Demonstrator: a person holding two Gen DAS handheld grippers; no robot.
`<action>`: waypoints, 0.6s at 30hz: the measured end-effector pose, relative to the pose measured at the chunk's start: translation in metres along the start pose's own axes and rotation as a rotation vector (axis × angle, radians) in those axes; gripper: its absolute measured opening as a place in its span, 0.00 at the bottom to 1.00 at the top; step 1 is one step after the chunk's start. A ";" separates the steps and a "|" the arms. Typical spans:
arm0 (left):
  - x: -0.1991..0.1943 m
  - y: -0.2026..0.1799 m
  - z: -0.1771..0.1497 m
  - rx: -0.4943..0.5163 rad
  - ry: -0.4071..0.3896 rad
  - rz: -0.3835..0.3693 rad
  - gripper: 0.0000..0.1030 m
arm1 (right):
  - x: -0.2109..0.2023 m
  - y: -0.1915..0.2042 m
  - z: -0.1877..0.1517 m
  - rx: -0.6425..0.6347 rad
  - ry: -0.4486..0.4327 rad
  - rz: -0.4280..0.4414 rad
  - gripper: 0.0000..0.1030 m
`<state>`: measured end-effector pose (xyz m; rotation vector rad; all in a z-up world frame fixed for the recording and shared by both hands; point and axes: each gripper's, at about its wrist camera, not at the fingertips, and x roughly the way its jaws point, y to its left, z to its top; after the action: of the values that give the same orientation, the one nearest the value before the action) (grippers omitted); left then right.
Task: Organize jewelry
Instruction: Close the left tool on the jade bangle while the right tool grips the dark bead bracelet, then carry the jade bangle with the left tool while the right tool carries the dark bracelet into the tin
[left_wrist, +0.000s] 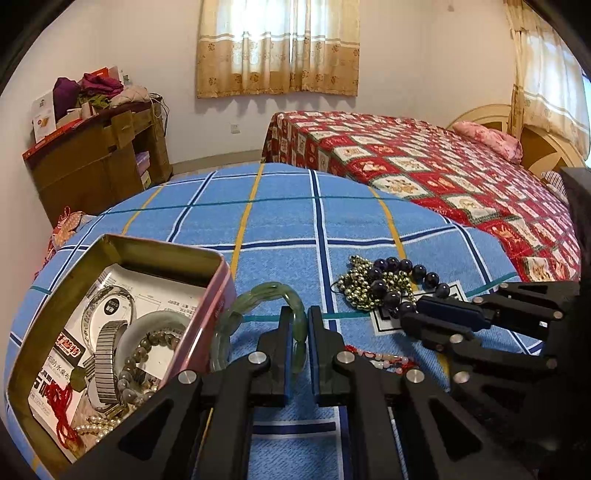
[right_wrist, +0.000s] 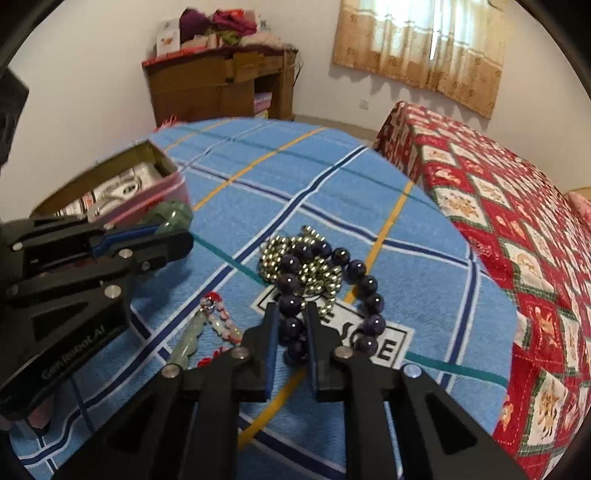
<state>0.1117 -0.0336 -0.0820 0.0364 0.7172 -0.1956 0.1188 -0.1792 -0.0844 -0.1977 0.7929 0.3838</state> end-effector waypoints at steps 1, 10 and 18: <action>-0.001 0.001 0.000 -0.004 -0.003 0.002 0.06 | -0.004 -0.002 -0.001 0.012 -0.018 -0.001 0.15; -0.009 0.002 0.000 -0.024 -0.046 0.017 0.06 | -0.023 -0.007 -0.001 0.060 -0.149 -0.008 0.15; -0.029 -0.005 0.000 0.009 -0.080 0.002 0.06 | -0.040 -0.016 0.009 0.117 -0.151 0.075 0.15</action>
<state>0.0895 -0.0342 -0.0628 0.0373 0.6361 -0.1974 0.1061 -0.2010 -0.0489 -0.0287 0.6729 0.4169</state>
